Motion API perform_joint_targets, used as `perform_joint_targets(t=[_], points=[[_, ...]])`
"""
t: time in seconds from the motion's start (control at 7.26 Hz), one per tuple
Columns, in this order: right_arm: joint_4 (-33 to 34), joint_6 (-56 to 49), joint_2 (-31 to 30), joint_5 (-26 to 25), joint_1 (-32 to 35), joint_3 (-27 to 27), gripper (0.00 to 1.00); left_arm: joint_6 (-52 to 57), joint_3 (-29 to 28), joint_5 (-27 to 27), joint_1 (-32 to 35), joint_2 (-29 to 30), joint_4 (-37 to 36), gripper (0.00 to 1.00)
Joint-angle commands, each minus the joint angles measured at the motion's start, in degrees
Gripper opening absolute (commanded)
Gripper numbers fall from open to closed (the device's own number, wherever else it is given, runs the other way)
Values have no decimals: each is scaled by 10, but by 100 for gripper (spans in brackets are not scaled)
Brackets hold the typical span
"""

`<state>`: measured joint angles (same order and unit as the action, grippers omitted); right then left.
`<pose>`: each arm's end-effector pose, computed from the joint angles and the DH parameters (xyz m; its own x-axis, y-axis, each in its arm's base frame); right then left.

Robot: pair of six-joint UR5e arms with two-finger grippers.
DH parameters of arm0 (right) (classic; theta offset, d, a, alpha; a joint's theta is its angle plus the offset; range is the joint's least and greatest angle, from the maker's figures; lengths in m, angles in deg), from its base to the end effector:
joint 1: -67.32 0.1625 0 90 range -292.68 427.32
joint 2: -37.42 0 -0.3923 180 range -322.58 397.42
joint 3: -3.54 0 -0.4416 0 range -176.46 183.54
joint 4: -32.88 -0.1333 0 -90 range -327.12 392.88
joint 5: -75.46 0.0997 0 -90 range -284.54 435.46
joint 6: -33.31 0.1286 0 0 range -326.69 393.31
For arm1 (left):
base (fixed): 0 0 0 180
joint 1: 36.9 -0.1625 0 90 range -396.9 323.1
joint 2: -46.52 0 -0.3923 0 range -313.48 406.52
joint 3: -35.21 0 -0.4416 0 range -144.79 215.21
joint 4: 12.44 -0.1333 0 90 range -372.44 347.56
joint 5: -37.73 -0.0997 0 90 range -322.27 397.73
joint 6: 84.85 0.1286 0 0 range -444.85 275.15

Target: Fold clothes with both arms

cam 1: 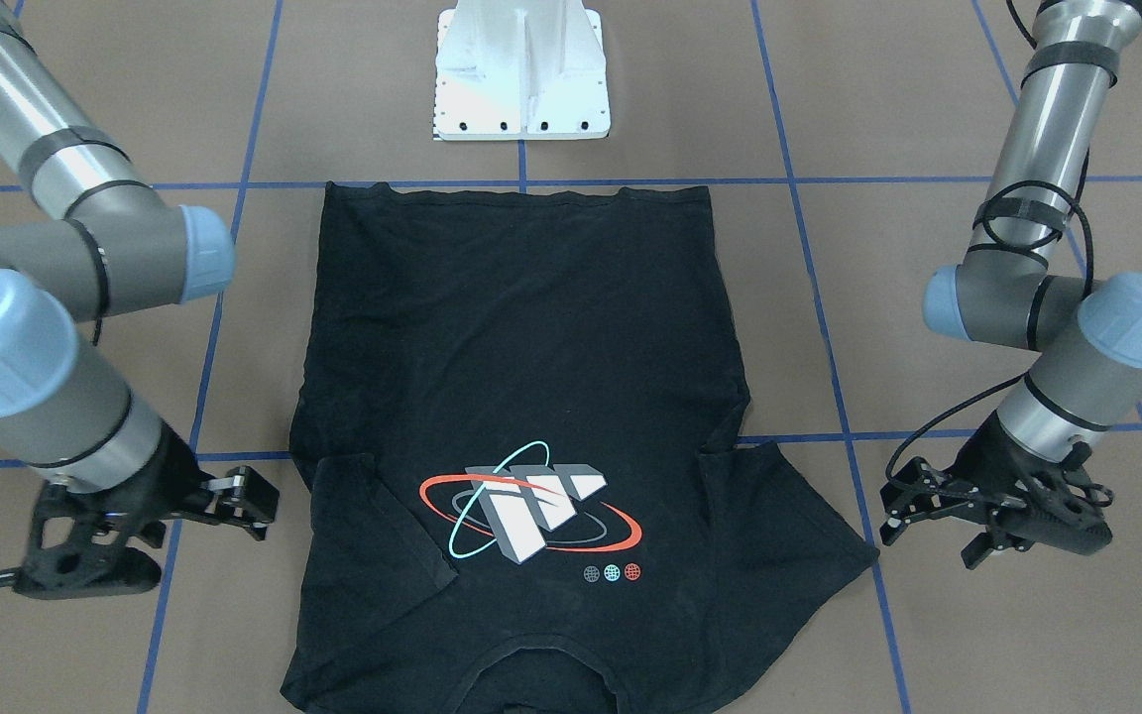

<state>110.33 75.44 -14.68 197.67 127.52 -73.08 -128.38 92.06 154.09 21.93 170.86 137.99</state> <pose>-0.3354 -0.7159 0.3155 0.6921 -0.0542 0.7198 -0.0913 0.9826 0.1617 0.3549 -0.7338 0.4443 0.5787 0.2985 -0.7590 0.2104 0.8445 0.4925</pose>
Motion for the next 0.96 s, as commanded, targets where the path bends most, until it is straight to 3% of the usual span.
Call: perform_joint_targets(t=[0.0,0.14,0.28,0.69,0.83], points=[[-2,-116,-90,23,48,-43,100,-8,-51,-3,-13,19,36,95],[-2,-122,-95,22,51,-43,100,-8,-61,-5,-14,22,41,82],[-2,-122,-94,22,50,-42,100,-8,-72,-6,-17,25,42,75],[-3,-122,-94,20,49,-42,100,-8,-112,-26,-27,44,56,73],[-3,-122,-93,17,49,-39,100,-8,-113,-26,-29,43,56,60]])
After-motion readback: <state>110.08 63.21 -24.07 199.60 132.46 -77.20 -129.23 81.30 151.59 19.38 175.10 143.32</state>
